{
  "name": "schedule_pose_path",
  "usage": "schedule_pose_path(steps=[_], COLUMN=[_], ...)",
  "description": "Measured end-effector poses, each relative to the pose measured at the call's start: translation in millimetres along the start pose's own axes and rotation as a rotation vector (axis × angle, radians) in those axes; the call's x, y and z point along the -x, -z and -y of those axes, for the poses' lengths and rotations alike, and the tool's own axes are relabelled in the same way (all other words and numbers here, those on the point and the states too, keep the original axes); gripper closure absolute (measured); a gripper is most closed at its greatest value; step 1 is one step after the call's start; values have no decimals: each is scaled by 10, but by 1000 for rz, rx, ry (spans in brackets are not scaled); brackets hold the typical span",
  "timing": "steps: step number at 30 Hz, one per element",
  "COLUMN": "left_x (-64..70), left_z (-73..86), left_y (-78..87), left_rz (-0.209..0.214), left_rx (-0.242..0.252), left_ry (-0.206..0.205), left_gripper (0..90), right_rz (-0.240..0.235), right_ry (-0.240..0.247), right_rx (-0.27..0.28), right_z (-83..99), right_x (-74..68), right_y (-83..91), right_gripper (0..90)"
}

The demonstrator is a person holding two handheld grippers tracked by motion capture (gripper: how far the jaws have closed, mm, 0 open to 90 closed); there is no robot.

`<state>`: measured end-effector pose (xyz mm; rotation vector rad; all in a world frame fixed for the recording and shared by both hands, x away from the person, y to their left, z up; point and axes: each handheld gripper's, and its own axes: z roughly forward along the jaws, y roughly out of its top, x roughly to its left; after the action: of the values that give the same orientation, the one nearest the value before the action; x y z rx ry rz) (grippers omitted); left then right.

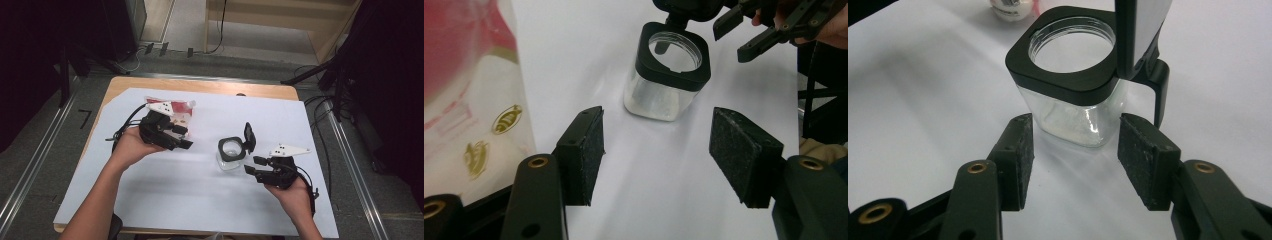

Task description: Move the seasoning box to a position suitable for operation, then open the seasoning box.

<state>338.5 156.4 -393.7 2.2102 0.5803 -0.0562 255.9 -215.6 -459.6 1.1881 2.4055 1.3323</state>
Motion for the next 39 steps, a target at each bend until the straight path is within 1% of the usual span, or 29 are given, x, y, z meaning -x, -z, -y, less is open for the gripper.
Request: schedule_pose_path(steps=[3,5,7,11,13,15,16,18,19,21,22,23,26,27,28,29,30,31,32,33,34,35,36,38,39], left_x=[-19,-43,-66,-118,-142,-162,-177,-191,-191,-216,-231,-236,-252,-268,-268,-280,-288,-315,-331,-331,-355,-389,-410,-428,-474], left_z=[30,45,64,112,137,161,172,200,200,238,259,271,302,332,332,356,369,409,428,428,447,470,481,491,503], left_y=[52,94,123,184,218,255,280,331,331,394,421,436,484,534,534,573,597,660,694,694,736,789,818,832,862], left_rz=[-14,-18,-25,-34,-48,-52,-54,-70,-70,-89,-91,-94,-96,-109,-109,-121,-125,-136,-140,-140,-142,-158,-165,-173,-187], left_rx=[3,4,14,8,1,11,9,14,14,3,6,10,15,16,16,19,20,35,41,41,50,59,59,68,70], left_ry=[8,5,14,25,28,41,37,48,48,59,63,70,75,79,79,87,92,105,109,109,112,122,127,131,136], left_gripper=[399,398,398,399,399,399,399,400,400,400,401,401,402,402,402,402,402,403,403,403,404,403,403,399,394], right_rz=[-4,-6,-8,-9,-8,-8,-7,-7,-7,-11,-14,-16,-23,-25,-25,-29,-29,-32,-36,-36,-42,-45,-48,-49,-51], right_ry=[5,10,14,11,9,11,14,16,16,14,7,10,12,18,18,31,31,28,33,33,37,38,39,44,47], right_rx=[-1,-3,-2,1,3,2,3,3,3,7,9,10,9,8,8,9,9,4,2,2,-2,-3,-5,-8,-12], right_z=[-2,-2,-2,-9,-10,-9,-7,-5,-5,6,12,18,24,22,22,11,11,5,2,2,-9,-13,-18,-23,-27], right_x=[-9,-14,-13,-5,-1,-2,-3,-10,-10,-25,-35,-45,-78,-91,-91,-100,-100,-101,-99,-99,-101,-103,-104,-108,-111], right_y=[-16,-26,-29,-21,-18,-15,-13,-8,-8,8,13,15,18,16,16,2,2,-13,-23,-23,-45,-53,-60,-76,-82], right_gripper=[489,483,482,482,483,483,483,483,483,483,485,486,487,487,487,487,487,488,489,489,489,489,489,490,490])
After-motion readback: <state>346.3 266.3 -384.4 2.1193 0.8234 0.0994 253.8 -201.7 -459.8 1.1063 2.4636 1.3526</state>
